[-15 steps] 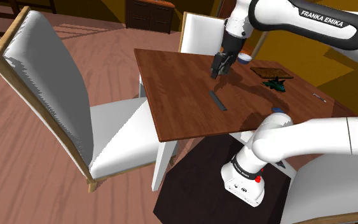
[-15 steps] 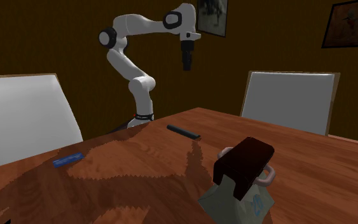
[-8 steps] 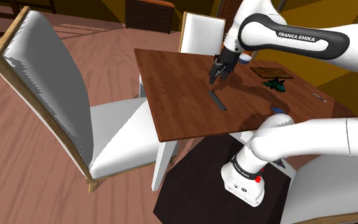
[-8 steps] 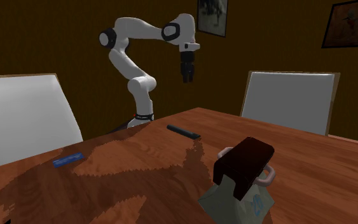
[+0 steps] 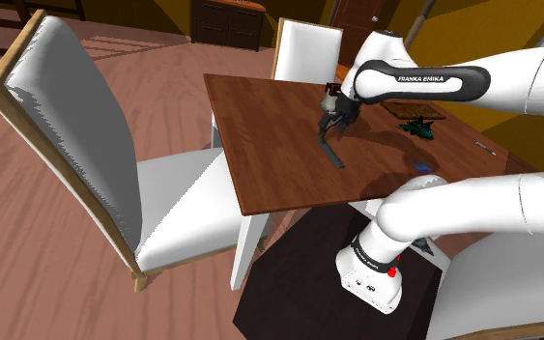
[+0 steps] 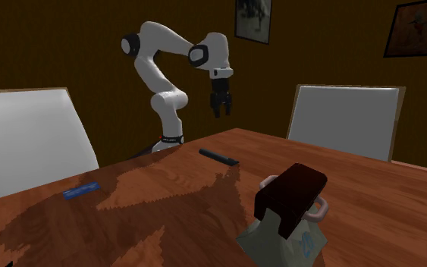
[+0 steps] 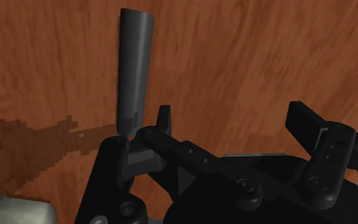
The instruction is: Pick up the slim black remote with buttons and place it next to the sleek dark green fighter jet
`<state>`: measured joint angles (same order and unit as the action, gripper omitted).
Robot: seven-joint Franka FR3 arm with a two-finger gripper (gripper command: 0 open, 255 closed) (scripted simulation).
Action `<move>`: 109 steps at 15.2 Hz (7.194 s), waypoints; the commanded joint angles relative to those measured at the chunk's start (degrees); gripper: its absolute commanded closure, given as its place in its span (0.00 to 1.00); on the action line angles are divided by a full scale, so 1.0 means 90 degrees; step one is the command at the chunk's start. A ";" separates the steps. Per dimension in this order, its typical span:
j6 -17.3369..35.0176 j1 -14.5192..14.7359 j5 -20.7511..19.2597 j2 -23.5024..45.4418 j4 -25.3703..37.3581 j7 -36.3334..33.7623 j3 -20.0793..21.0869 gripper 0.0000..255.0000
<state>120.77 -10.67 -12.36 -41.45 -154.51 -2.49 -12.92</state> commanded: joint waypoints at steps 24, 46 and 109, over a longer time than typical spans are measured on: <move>0.4059 -0.0588 -0.0201 0.3056 -0.0319 0.0143 -0.1472 0.00; 0.3016 -0.0712 -0.0337 0.2263 -0.0057 0.0033 -0.1260 1.00; -0.2294 -0.4874 0.5368 1.0237 1.2081 0.5793 -0.2614 1.00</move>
<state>99.41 -54.74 35.88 50.72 -44.95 49.30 -36.45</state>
